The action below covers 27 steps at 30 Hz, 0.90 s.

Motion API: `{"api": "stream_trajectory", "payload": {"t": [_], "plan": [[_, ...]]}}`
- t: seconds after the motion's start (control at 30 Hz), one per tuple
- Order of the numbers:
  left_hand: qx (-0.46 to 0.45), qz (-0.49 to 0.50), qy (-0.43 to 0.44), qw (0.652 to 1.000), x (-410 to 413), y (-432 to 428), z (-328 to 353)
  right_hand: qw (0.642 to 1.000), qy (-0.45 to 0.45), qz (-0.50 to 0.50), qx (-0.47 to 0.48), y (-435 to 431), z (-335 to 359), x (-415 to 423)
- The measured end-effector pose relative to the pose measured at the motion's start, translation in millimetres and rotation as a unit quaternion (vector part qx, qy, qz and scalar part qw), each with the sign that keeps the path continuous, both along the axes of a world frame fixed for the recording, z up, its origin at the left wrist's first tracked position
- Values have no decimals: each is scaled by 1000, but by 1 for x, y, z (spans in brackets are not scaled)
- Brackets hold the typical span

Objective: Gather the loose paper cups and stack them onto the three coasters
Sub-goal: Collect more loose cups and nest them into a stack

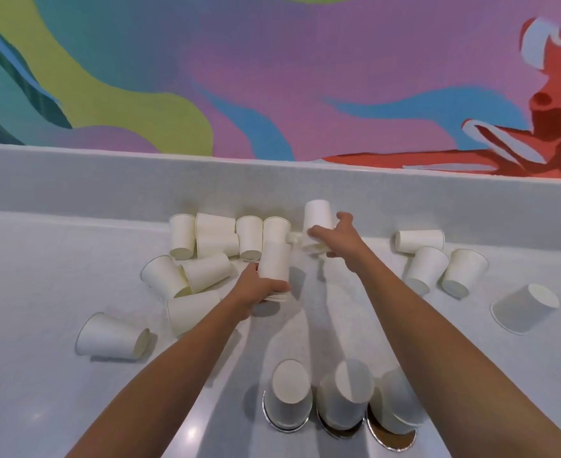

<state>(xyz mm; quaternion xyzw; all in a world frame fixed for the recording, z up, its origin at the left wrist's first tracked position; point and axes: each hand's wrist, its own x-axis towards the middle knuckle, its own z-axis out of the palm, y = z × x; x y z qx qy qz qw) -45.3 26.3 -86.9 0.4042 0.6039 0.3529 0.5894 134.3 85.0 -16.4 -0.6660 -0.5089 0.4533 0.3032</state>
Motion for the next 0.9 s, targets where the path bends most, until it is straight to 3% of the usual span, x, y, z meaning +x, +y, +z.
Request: {"api": "stream_trajectory", "payload": {"t": [0.1,0.23,0.67,0.8,0.9], "plan": [[1,-33,3,999,10,-2,9,996,73,-31,39,-4,12,-2],[9,-74,16,997,26,-4,18,994,97,-32,46,-12,14,-10],[73,-23,-53,996,32,9,24,995,9,101,9,-25,1,-5],[109,-54,4,993,27,19,23,975,-74,210,-2,-24,5,-6],[123,-63,43,989,22,23,16,966,-100,238,-7,-19,4,-6]]}}
